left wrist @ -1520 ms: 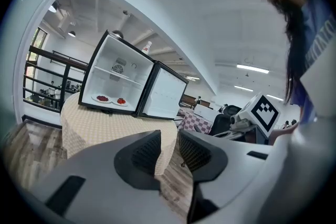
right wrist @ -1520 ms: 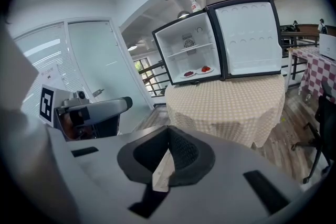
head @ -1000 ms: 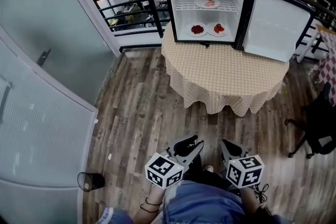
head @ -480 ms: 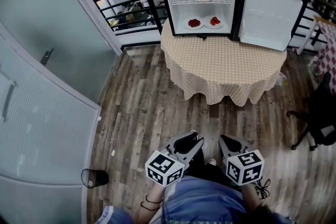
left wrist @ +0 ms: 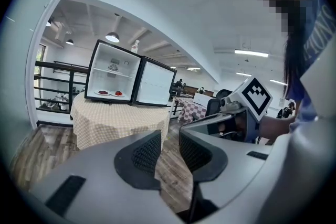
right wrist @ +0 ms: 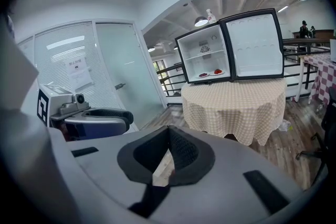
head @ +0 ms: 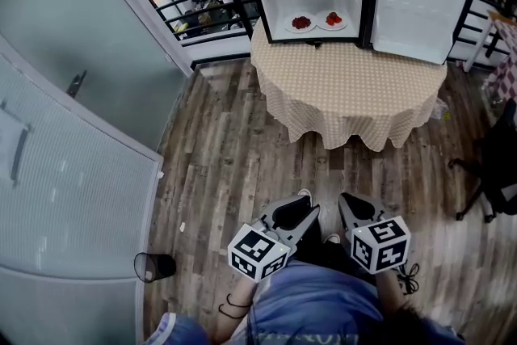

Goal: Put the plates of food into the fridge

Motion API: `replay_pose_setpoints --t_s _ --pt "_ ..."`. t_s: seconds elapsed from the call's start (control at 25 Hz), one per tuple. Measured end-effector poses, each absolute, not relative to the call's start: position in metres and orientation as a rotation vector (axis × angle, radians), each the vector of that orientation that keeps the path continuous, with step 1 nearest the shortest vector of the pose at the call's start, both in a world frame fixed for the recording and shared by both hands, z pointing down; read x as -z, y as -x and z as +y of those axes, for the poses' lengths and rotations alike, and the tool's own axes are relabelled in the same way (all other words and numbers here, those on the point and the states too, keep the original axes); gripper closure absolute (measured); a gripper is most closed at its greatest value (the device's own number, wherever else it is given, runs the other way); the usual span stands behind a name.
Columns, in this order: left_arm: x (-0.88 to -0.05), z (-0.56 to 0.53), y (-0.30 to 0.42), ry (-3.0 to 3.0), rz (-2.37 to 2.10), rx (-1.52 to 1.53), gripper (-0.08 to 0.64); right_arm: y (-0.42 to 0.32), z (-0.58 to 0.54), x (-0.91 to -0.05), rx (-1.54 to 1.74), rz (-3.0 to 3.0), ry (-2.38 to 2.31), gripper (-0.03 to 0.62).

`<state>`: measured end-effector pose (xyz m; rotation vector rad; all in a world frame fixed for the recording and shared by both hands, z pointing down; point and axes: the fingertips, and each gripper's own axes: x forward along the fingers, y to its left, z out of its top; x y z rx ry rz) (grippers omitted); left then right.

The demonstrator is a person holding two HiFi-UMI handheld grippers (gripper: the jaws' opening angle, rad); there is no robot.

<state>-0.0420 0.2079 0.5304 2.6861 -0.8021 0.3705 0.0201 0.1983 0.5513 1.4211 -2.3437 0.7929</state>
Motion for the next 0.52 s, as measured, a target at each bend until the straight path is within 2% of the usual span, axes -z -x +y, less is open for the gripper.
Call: replay_pose_setpoints --t_s 0.52 --pt "-0.534 0.194 0.019 -2.699 -0.759 -0.395 0.443 -0.048 0.186 -0.555 -0.81 -2.316 -1.475 0.577"
